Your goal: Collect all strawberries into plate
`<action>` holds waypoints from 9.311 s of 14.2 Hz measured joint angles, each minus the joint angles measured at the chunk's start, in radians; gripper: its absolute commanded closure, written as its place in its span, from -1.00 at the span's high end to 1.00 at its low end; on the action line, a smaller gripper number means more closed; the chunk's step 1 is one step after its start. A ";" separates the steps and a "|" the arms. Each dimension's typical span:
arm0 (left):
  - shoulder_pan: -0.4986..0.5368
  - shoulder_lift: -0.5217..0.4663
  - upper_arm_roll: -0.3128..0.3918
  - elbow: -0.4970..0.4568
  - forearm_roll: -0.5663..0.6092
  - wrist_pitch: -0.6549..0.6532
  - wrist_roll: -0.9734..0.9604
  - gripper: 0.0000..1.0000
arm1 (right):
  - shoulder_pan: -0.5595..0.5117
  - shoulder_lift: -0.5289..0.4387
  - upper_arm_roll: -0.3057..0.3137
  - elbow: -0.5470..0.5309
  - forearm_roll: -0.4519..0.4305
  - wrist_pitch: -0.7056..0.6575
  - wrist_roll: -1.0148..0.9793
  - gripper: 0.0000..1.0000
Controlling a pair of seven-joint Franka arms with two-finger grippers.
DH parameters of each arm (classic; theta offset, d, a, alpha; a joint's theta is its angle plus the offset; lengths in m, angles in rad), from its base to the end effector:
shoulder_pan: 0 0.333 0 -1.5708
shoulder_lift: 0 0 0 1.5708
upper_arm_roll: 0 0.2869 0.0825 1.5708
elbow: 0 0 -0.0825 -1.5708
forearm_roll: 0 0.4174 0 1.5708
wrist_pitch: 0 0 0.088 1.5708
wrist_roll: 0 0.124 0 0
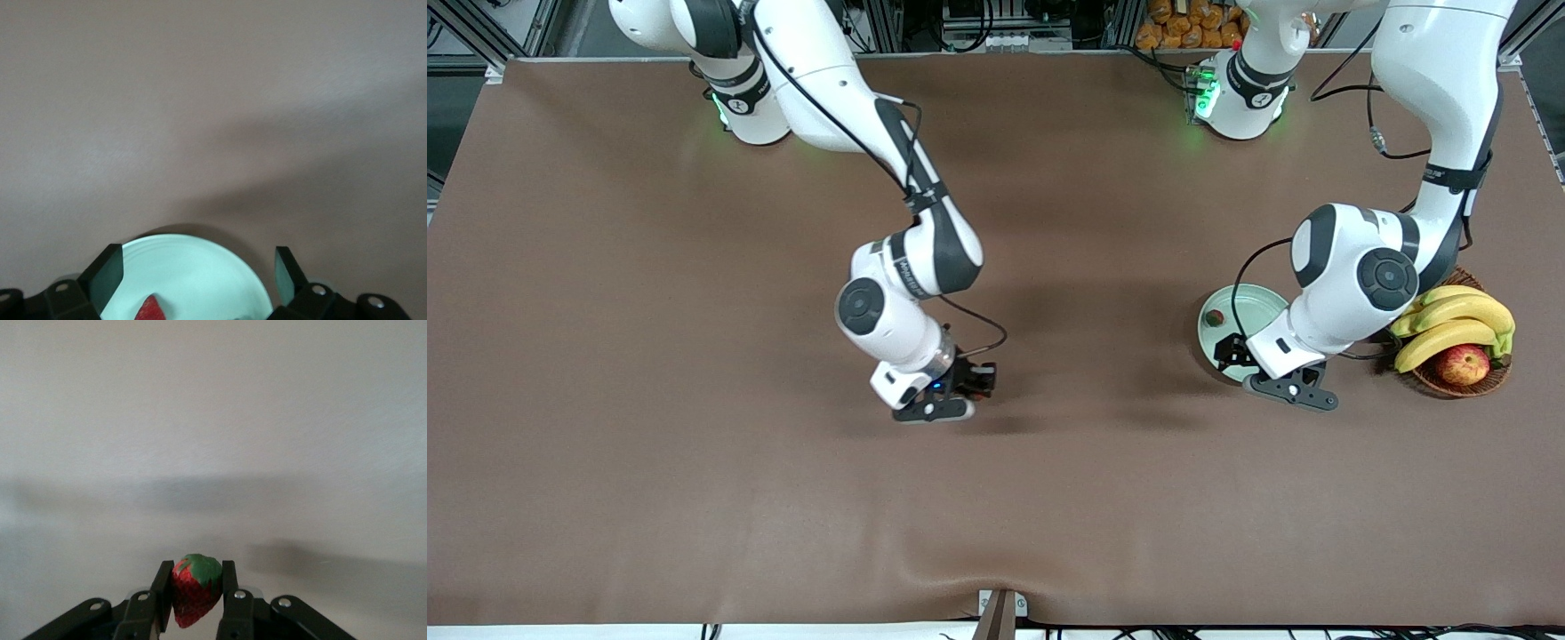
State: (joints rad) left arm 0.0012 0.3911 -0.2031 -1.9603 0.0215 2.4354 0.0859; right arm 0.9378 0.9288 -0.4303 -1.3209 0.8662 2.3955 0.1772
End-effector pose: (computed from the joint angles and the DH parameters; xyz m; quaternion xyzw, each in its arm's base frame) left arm 0.6265 -0.1270 0.2204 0.9883 -0.1418 0.0443 0.0334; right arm 0.6312 0.4489 0.1763 -0.9786 0.0228 -0.0576 0.1965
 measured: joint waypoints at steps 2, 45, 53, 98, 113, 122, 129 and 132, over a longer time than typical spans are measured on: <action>-0.011 0.000 -0.001 0.001 0.000 0.000 -0.011 1.00 | 0.008 0.035 0.054 0.032 -0.001 0.076 0.069 -0.87; -0.461 0.371 0.043 0.301 0.054 0.182 -0.357 0.42 | -0.824 -0.793 0.375 -0.272 -0.776 -0.653 -0.143 1.00; -0.464 0.377 0.042 0.301 0.055 0.182 -0.357 -0.53 | -0.993 -0.892 0.525 -0.267 -0.875 -0.836 -0.170 1.00; -0.024 0.057 0.042 0.101 0.061 -0.023 0.017 1.00 | -0.980 -0.926 0.419 -0.208 -0.827 -0.908 -0.142 1.00; -0.021 -0.069 0.082 0.267 0.061 -0.190 0.011 1.00 | -0.987 -0.923 0.417 -0.193 -0.827 -0.919 -0.142 1.00; -0.033 -0.345 0.073 0.335 0.046 -0.607 -0.110 1.00 | -0.987 -0.923 0.421 -0.191 -0.827 -0.920 -0.142 1.00; -0.031 -0.405 0.110 0.323 0.034 -0.688 -0.139 1.00 | -0.987 -0.923 0.422 -0.191 -0.827 -0.920 -0.142 1.00; -0.031 -0.380 0.130 0.317 0.020 -0.668 -0.125 1.00 | -0.987 -0.923 0.422 -0.191 -0.827 -0.920 -0.142 1.00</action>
State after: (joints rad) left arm -0.0295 0.0114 -0.0736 -1.6435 0.0411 1.7671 -0.0394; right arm -0.0490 0.0055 -0.0079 -1.5119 0.0391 1.4755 0.0353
